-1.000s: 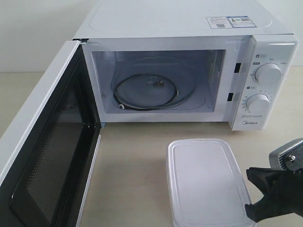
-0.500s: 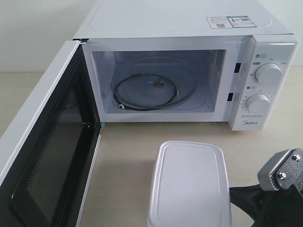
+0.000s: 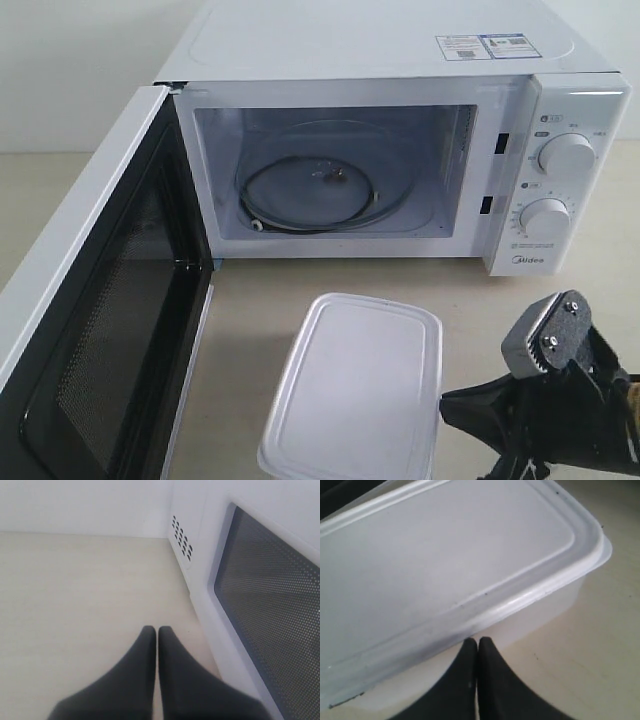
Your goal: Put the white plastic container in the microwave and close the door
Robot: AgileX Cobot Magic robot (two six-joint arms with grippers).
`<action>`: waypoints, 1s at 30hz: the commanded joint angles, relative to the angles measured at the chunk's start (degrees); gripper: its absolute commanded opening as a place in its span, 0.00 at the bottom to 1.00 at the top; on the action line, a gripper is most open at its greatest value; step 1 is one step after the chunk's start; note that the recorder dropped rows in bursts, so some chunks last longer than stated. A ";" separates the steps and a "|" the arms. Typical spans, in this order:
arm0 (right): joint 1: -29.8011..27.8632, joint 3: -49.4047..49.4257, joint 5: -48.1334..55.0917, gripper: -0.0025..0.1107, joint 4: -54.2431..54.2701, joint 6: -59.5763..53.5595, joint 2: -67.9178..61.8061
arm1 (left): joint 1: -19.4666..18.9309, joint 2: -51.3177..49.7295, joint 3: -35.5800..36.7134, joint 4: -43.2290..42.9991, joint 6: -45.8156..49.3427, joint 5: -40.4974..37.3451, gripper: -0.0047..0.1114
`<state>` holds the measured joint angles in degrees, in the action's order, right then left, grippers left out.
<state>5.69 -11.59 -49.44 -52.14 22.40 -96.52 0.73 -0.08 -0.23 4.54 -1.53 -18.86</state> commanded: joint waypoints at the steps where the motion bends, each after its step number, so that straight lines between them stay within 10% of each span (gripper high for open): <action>1: 0.13 -0.56 -0.89 0.02 3.45 5.46 0.12 | -0.15 0.08 0.23 0.12 0.01 0.83 0.07; 15: 0.02 -0.56 1.21 0.02 -6.82 49.78 0.12 | -0.15 0.08 0.23 0.12 0.01 0.83 0.07; 30: 0.02 -0.56 8.47 0.02 -8.69 52.71 1.46 | -0.15 0.08 0.23 0.12 0.01 0.83 0.07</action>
<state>5.69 -12.20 -41.61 -60.85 75.14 -96.52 0.73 -0.08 -0.23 4.54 -1.53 -18.86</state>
